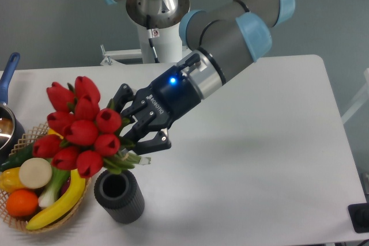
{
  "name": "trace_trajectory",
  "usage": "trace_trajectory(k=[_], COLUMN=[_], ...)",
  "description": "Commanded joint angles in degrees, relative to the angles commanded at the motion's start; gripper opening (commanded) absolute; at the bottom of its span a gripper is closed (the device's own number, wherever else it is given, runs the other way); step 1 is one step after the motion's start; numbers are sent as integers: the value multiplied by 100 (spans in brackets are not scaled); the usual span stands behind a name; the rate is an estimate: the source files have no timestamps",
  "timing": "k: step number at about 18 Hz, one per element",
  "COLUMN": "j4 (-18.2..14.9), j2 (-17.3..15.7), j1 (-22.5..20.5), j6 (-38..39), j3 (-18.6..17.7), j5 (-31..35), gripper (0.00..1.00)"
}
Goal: Insert the flowers into the vase
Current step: 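Carry the tulip bunch toward the dark grey vase and lower it, then lower the tulip stems into the vase opening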
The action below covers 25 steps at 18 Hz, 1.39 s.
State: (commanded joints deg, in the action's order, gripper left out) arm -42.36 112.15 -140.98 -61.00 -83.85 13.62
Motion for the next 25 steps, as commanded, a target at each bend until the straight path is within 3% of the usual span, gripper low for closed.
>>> trace_trajectory(k=[7, 15, 25], j4=[0, 0, 0], j2=[211, 580, 852], j1=[97, 27, -79], j6=[53, 0, -105], j3=[141, 211, 352], j5=[-280, -1388, -1644], gripper=[33, 33, 33])
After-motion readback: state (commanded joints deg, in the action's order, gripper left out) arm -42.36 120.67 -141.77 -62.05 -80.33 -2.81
